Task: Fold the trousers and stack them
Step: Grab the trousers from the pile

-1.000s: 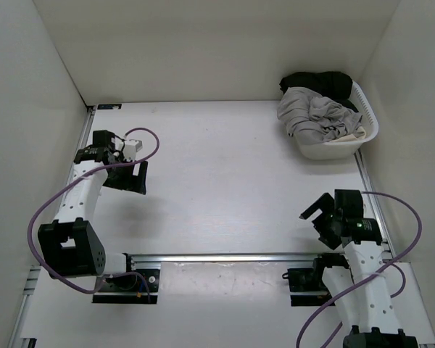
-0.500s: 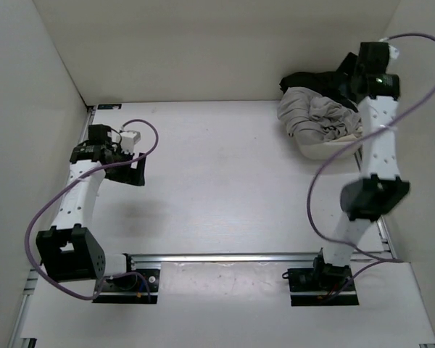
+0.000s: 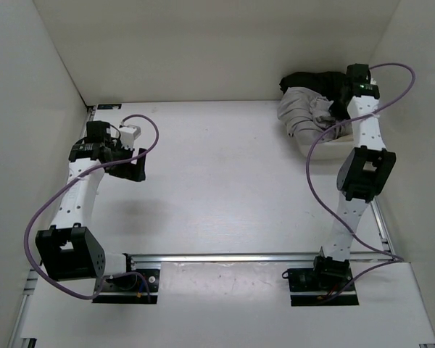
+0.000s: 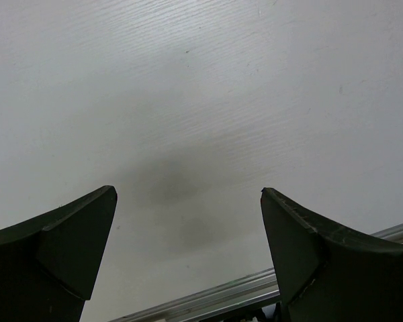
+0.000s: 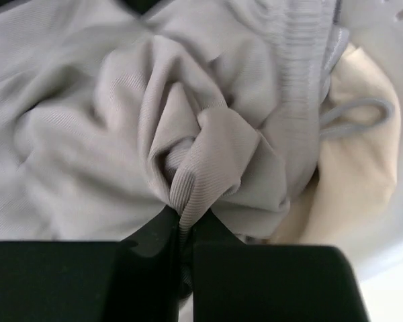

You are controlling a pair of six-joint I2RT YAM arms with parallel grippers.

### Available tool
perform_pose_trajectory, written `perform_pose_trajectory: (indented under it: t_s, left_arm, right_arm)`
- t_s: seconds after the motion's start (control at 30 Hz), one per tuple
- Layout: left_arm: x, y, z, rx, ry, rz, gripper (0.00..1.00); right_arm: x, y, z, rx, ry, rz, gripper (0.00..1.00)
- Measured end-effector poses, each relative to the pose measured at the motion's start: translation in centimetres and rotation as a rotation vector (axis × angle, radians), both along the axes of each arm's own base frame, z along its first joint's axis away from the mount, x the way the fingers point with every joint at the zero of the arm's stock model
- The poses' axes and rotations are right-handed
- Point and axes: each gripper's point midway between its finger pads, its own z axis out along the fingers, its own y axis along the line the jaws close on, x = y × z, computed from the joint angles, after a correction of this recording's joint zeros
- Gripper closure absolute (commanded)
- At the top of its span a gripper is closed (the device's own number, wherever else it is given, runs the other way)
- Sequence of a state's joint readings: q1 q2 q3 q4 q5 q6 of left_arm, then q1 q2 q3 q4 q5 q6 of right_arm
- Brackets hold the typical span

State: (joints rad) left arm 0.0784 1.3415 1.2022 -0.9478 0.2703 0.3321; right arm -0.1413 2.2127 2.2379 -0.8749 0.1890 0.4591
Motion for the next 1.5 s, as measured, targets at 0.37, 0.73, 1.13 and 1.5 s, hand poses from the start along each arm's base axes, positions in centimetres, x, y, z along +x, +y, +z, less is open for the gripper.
perform_pose_trajectory:
  t_s: [0.37,0.73,1.13,1.5]
  left_arm:
    - [0.3,0.7,-0.1,0.004,0.003,0.024,0.00]
    - [3.3,3.4,5.2,-0.125,-0.120,0.111,0.00]
    - [0.6,-5.3,-4.4,-0.051,0.125,-0.248,0.00]
    - [-6.7,-7.4,-14.6,0.339,0.362,-0.470,0.08]
  right_arm:
    - [-12.7,34.2,26.0,-0.034,-0.681,0.746,1.00]
    - [-20.7,53.9,8.9,0.014,-0.326,1.196,0.09]
    - [-17.7,30.6,8.2,-0.063,-0.201,0.648,0.02]
    - [-6.7,3.3,8.5,0.033,-0.182,0.049,0.14]
